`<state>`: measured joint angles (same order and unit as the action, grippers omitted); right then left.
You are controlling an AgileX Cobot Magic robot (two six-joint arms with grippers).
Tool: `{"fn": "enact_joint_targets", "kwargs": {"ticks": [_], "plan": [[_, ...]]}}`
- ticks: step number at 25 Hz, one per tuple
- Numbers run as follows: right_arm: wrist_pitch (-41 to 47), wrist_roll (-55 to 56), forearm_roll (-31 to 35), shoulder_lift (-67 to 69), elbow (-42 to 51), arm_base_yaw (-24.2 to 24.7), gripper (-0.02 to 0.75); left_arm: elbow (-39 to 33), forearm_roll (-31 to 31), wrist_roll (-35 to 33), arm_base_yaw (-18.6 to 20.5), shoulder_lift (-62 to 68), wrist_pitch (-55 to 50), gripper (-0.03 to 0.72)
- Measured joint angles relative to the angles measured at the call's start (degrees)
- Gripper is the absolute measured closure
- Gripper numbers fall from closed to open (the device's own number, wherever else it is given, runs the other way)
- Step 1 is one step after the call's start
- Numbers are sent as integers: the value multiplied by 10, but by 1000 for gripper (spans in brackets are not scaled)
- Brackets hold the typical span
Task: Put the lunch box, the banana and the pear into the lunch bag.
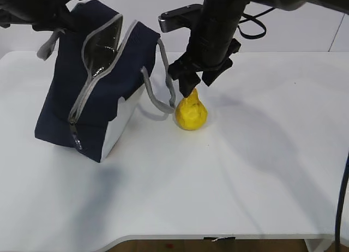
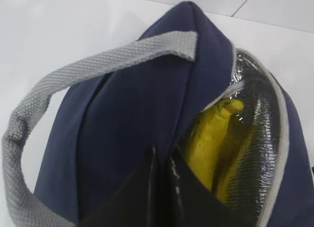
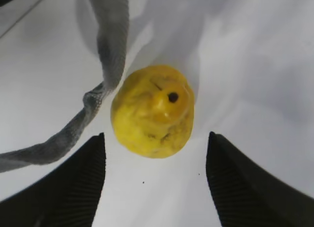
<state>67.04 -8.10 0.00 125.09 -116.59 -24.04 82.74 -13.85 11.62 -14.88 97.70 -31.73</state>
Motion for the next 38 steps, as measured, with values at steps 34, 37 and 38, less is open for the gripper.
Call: {"fn": "enact_joint_targets", "kwargs": {"ticks": [34,37,38], "plan": [[-66,-37,62,49,0,23,267,0,4,0,0,0,5,692],[-68,-37,60,53,0,23,275,0,4,0,0,0,5,692],[-68,-37,60,54,0,23,278,0,4,0,0,0,5,692]]}}
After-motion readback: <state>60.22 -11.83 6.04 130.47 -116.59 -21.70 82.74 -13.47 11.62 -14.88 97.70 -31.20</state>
